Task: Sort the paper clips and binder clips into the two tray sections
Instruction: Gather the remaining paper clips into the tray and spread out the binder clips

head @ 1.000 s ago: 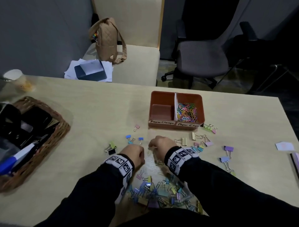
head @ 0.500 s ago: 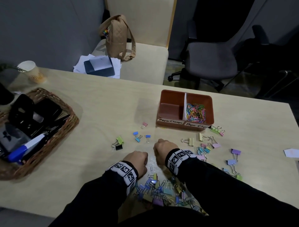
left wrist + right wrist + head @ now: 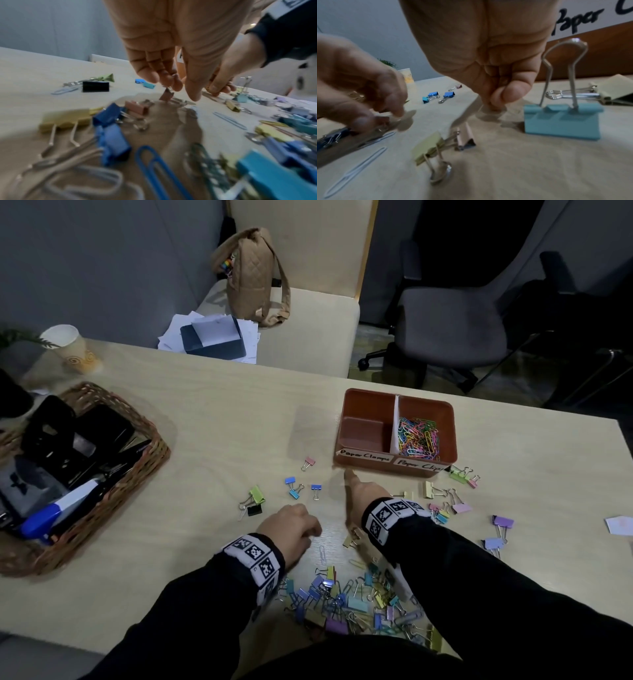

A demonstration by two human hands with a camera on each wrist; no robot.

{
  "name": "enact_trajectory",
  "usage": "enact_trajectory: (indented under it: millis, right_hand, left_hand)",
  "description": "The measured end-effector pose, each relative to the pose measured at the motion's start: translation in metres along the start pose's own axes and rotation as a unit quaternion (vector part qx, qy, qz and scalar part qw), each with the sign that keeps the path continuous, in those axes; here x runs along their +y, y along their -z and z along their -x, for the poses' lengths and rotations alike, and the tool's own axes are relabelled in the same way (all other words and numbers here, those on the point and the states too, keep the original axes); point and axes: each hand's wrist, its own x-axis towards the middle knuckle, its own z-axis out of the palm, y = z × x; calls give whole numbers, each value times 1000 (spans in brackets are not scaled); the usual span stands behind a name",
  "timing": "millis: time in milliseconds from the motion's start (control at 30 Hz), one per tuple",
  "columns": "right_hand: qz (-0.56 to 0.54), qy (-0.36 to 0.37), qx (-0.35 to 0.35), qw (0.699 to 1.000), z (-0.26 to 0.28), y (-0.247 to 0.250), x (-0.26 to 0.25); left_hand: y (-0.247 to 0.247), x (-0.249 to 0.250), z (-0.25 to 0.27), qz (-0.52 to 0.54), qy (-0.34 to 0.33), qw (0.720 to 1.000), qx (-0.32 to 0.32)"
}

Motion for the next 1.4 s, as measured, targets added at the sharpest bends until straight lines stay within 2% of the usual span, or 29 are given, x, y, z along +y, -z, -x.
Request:
enact_trajectory:
  millis: [133, 233, 333, 433, 533, 667, 867, 967, 1100, 1233, 1400]
  right_hand:
    - [3, 9, 15, 1000, 3, -2, 0]
    - [-10, 23, 36, 999, 5, 0, -1]
    - [-7, 7, 19, 1000, 2, 2, 2]
    - [7, -6, 14, 1000, 0, 1, 2]
    - [7, 13, 44, 999, 1, -1, -1]
    - [-1, 22, 56, 998, 5, -5, -4]
    - [-95, 4, 133, 987, 5, -6, -5]
    - [-74, 21, 120, 990, 3, -8, -2]
    - [18, 39, 60, 997, 1, -9, -1]
    - [35, 28, 46, 998, -3, -11, -3]
    - [47, 21, 12, 999, -5, -11, -11]
  left_hand:
    - [-10, 11, 5, -35, -31, 998, -46]
    - [-10, 6, 8, -17, 19, 1000, -9]
    - [-4, -4, 12, -4, 68, 998, 16]
    - [0, -12, 14, 11, 75, 997, 31]
    - [-1, -14, 16, 8, 63, 996, 55]
    - [-7, -3, 17, -36, 66, 997, 7]
    - [-10, 11, 5, -104, 76, 991, -26]
    - [-9, 17, 2, -131, 78, 988, -35]
    - [-11, 20, 1, -134, 82, 986, -55]
    - [-12, 18, 2, -101, 74, 991, -53]
    - [-10, 17, 1, -44, 108, 992, -42]
